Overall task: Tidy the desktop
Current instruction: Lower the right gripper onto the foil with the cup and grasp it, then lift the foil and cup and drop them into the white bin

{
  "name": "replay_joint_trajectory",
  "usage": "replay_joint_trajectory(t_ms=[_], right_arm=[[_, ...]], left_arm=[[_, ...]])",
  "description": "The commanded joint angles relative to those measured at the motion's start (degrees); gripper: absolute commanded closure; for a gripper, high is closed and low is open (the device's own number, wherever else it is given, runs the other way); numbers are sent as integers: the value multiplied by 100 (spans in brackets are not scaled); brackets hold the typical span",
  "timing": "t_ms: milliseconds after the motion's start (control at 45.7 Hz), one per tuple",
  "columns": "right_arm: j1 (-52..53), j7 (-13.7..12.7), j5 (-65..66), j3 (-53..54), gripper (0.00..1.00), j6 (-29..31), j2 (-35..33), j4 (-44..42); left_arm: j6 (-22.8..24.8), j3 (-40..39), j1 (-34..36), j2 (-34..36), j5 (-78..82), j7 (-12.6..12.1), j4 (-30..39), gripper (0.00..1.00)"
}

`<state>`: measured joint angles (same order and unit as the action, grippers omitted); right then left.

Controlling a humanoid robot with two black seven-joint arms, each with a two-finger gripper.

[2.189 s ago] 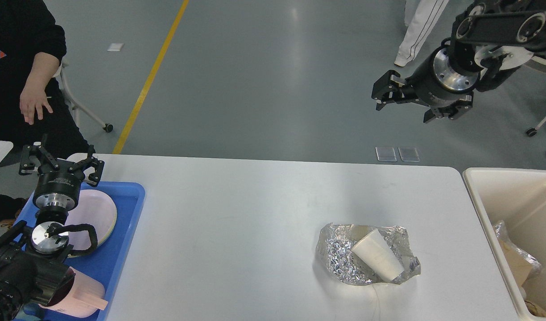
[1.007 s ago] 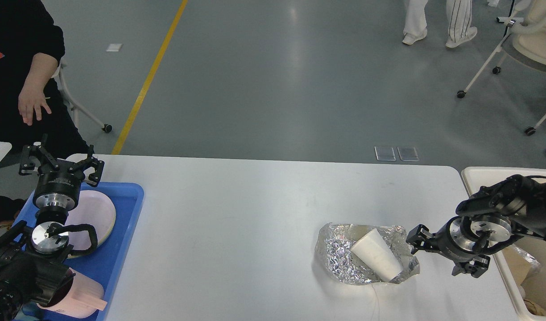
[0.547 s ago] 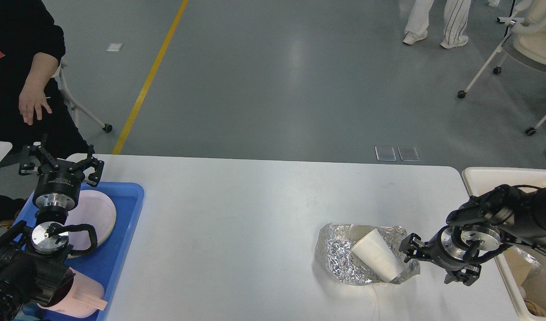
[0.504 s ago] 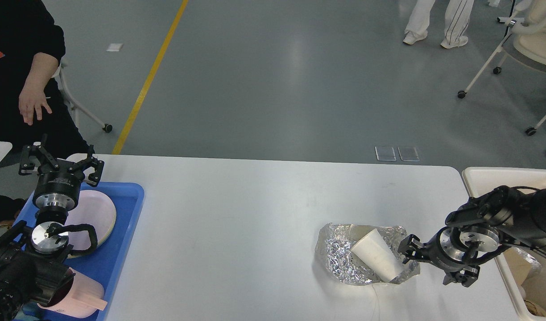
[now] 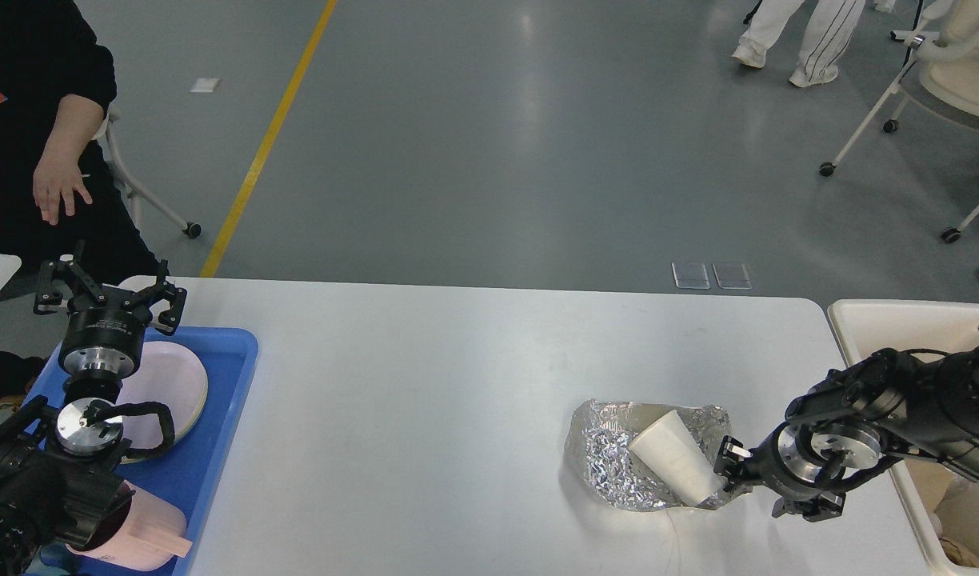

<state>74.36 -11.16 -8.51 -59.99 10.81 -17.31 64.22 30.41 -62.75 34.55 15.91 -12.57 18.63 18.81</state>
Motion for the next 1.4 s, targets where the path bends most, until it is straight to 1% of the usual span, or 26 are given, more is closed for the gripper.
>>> replay_joint_trajectory(t_ms=[0,350,482,591,657,810,898,1138,1292,1379], right_arm=[[-1,-9,-1,5,100,18,0,47],[87,-9,-10,225,100,18,-9,38],[254,-9,-19,348,100,27,-141,196],[675,-9,-19,357,100,36,-448,512],[1009,-9,-19,357,100,211,-632,670],[1958,-9,-19,366,100,1265,-1142,697],[2503,-9,-27,366,100,1705,-1388,697],[3593,-18,-54,322,100,2329,-1863,653],[3910,-18,-54,322,100,2593,-1925,645],[3954,-18,-71,313,100,2628,-1925,636]], left_arm=[[0,0,-1,-1,0,0,0,4],[0,0,-1,-1,0,0,0,4],[0,0,-1,-1,0,0,0,4],[0,0,-1,-1,0,0,0,4],[0,0,-1,-9,0,0,0,4],[0,0,-1,-1,0,0,0,4],[0,0,8,-1,0,0,0,4],[0,0,-1,-1,0,0,0,4],[0,0,-1,-1,0,0,0,4],[0,0,-1,-1,0,0,0,4]])
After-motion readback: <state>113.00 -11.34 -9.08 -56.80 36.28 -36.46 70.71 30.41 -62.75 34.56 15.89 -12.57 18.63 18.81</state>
